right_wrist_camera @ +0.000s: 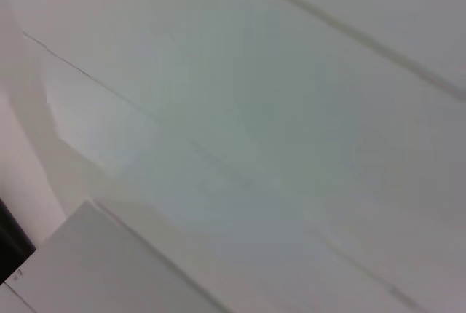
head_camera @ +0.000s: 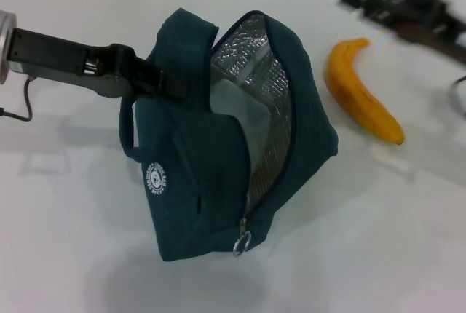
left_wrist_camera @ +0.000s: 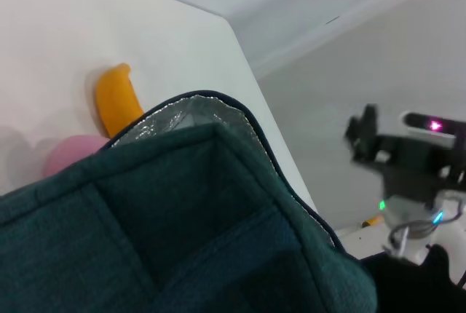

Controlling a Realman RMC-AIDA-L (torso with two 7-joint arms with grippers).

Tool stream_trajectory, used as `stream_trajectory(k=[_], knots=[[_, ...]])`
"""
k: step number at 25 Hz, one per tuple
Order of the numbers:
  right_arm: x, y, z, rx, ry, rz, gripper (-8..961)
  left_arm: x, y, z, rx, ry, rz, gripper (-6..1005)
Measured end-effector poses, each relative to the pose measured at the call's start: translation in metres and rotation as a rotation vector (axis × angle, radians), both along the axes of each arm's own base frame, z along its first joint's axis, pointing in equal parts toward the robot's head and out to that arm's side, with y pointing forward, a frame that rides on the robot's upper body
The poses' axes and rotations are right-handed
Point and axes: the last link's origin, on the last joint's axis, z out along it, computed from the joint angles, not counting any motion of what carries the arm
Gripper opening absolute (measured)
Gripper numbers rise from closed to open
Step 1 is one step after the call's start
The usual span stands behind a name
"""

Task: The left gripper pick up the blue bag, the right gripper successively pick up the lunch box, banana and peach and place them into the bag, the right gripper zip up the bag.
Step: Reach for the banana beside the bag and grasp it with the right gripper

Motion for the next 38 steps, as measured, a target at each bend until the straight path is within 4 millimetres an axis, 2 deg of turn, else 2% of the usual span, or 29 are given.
stream_trajectory(k=[2, 5, 10, 14, 19, 25, 27, 38], knots=[[0.008, 0.003, 0.023, 0.064, -0.027, 0.015, 589, -0.002, -0.001, 0.002, 0.006, -0.005, 0.006, 34], [0.015, 0.010, 0.045, 0.099, -0.120, 0.018, 720, -0.006, -0.002, 0.005, 0.014, -0.007, 0.013, 34], [0.013, 0.034, 0.081, 0.084, -0.394, -0.004, 799, -0.007, -0.002, 0.009, 0.023, 0.002, 0.009, 34], [0.007, 0.051, 0.107, 0.023, -0.634, -0.073, 798, -0.006, -0.001, 0.009, 0.024, 0.003, 0.002, 34], [-0.006, 0.070, 0.121, -0.098, -0.961, -0.148, 797, -0.004, -0.001, 0.009, 0.022, 0.005, -0.006, 34], [-0.026, 0.081, 0.113, -0.216, -1.197, -0.158, 796, 0.000, 0.002, 0.008, 0.023, 0.002, -0.015, 34], [-0.036, 0.085, 0.099, -0.242, -1.245, -0.134, 796, 0.001, 0.002, 0.008, 0.024, 0.001, -0.016, 34], [-0.043, 0.085, 0.040, -0.275, -1.360, -0.073, 781, 0.009, 0.006, 0.005, 0.021, -0.002, -0.037, 33]])
